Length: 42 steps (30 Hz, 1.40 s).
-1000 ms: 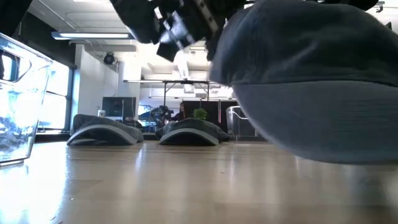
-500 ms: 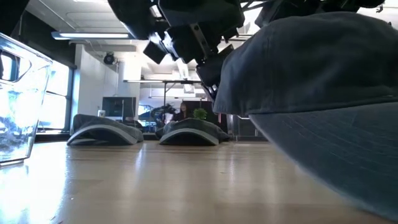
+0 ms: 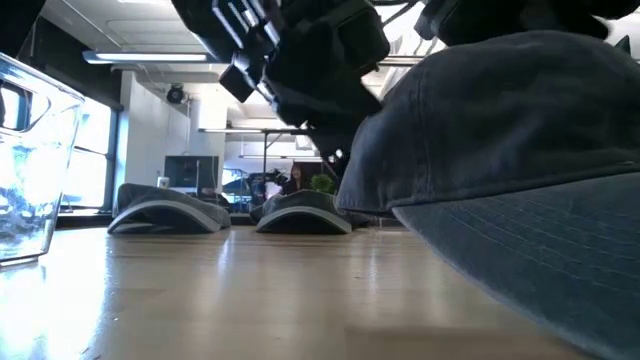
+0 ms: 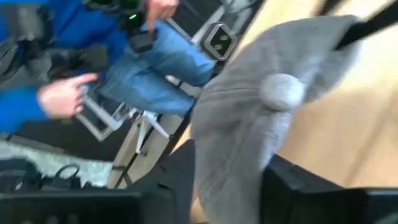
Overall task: Pick & Place hat
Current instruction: Put the bottom gray cap into the top transparent bin
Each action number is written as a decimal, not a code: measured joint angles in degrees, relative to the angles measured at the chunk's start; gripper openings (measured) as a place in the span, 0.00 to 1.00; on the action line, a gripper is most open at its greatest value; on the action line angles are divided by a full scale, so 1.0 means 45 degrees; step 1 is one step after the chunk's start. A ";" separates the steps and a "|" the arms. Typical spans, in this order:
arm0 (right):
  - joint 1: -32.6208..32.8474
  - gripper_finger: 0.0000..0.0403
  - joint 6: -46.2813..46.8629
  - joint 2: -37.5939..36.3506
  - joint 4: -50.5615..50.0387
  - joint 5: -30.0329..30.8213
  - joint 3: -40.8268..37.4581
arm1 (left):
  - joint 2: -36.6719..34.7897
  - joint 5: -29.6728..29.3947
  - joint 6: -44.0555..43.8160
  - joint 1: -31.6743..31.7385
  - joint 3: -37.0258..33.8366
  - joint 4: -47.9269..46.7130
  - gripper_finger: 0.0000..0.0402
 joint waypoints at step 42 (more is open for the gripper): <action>0.1329 0.47 -0.7403 0.2205 -0.4088 0.1322 0.0005 | -0.0172 0.1229 0.0721 0.0762 0.0005 -0.1949 0.00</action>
